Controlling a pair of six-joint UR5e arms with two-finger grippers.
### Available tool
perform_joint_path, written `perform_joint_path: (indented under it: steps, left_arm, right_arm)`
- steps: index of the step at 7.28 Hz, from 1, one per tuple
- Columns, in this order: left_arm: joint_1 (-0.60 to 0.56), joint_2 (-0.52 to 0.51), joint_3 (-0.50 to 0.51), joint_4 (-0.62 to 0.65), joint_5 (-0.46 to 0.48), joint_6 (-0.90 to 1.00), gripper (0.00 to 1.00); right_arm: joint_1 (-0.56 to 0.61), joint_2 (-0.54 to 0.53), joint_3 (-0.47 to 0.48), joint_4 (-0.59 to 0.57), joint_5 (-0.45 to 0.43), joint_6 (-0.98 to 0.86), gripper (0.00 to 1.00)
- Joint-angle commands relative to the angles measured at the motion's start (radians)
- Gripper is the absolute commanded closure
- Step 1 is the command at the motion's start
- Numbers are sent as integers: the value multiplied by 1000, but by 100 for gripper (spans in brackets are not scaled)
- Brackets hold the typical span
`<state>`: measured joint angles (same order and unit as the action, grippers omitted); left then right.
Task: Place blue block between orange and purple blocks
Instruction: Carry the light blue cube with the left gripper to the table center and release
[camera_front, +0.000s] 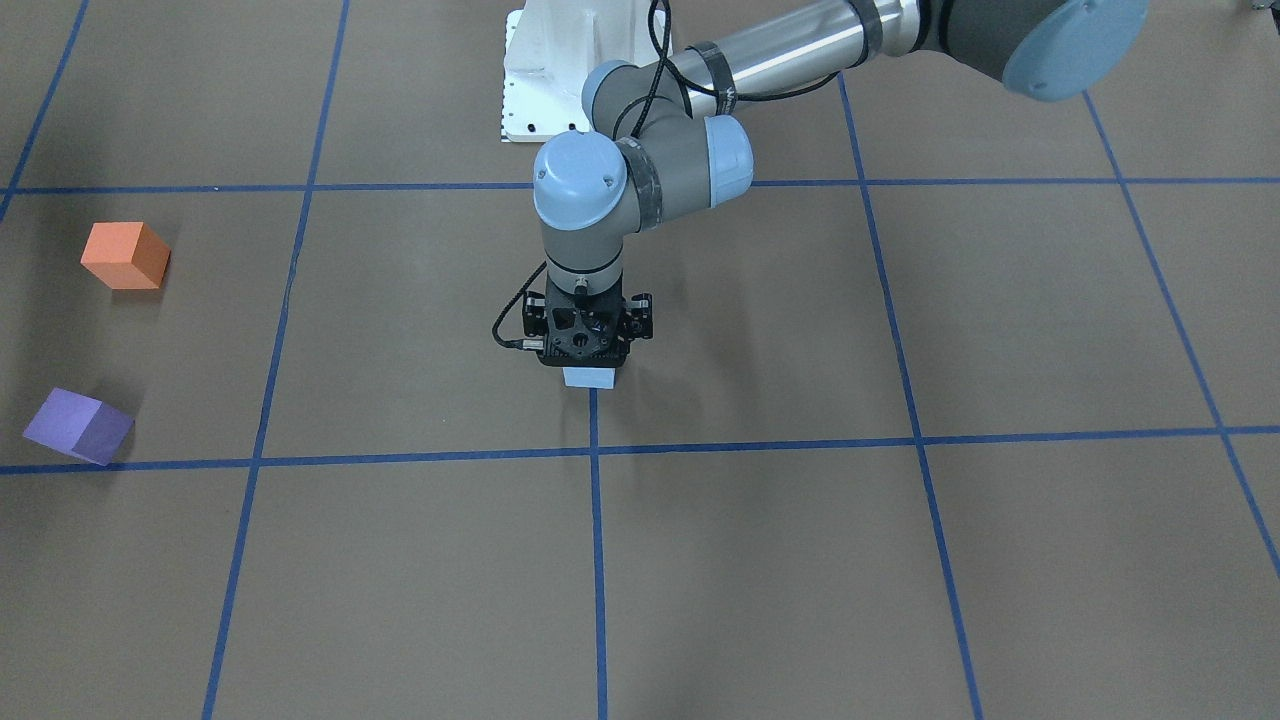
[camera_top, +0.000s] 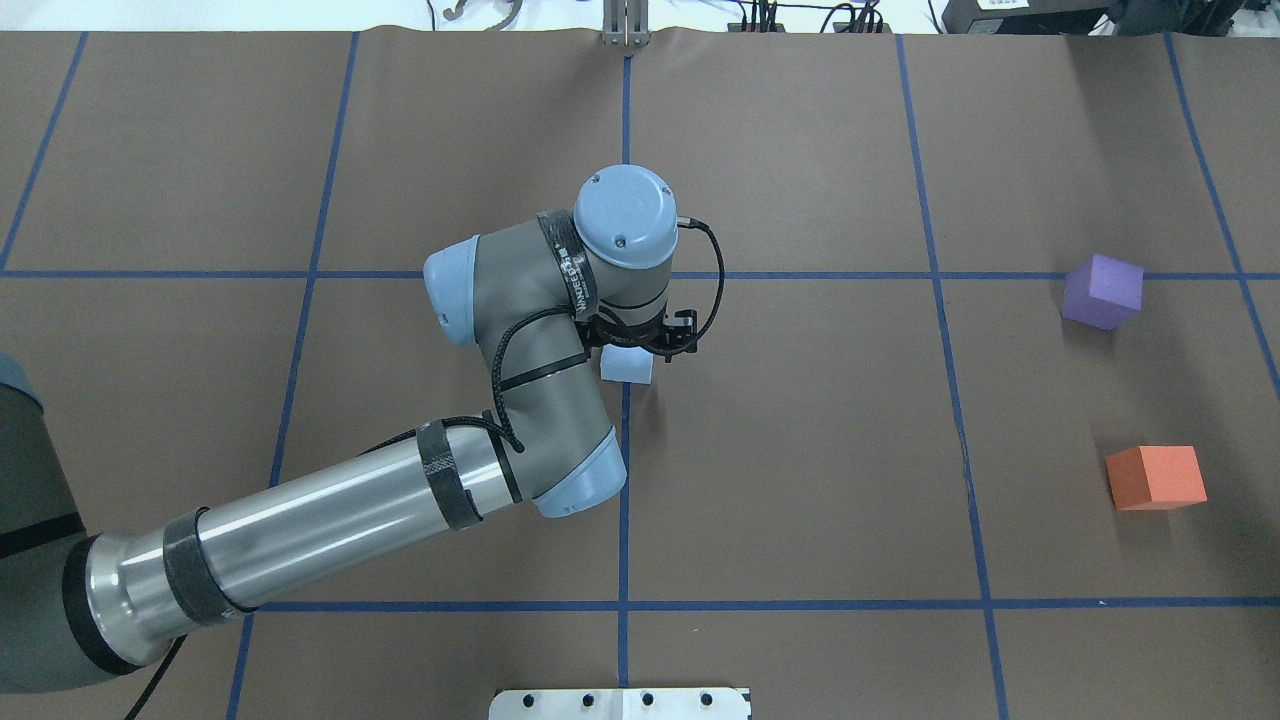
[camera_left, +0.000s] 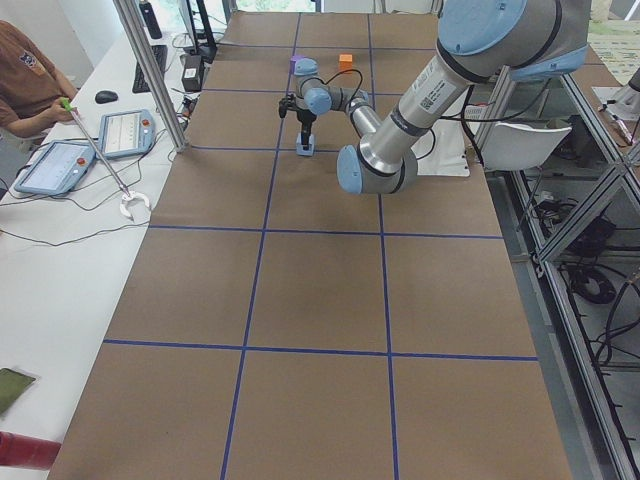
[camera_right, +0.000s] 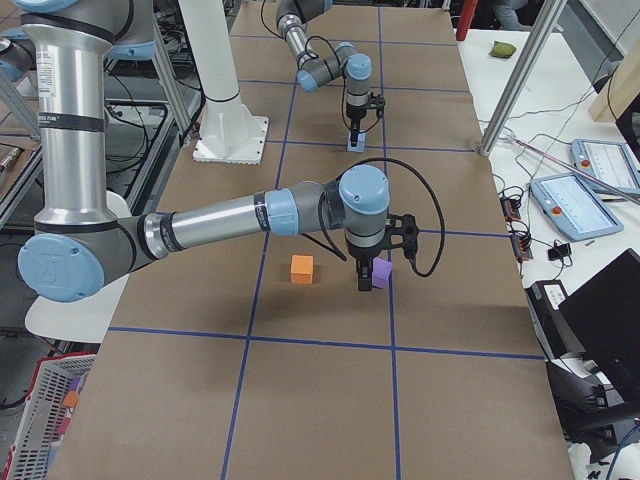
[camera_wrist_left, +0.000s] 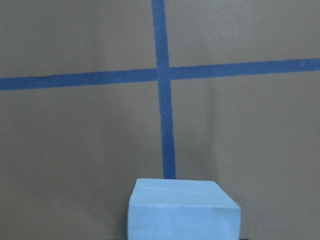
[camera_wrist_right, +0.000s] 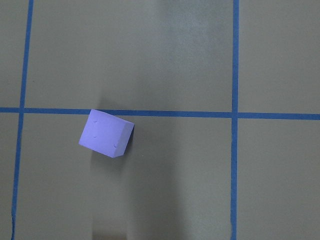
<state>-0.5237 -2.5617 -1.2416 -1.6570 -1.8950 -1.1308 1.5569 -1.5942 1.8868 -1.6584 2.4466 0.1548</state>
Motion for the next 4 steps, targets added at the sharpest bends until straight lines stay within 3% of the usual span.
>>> perform_joint_path:
  steps: [1,3,4]
  left_arm:
    - [-31,0,-57,26,-12,6,0]
    - [-150,9,-209,203,-158,43,0]
    - [-188,58,-308,285,-186,119,0]
  right_arm:
    - [-29,58,62,-68,-3,58,0]
    - [-125,228,145,-281,-12,132,0]
    - [-189,323,184,-366,-15,206,0]
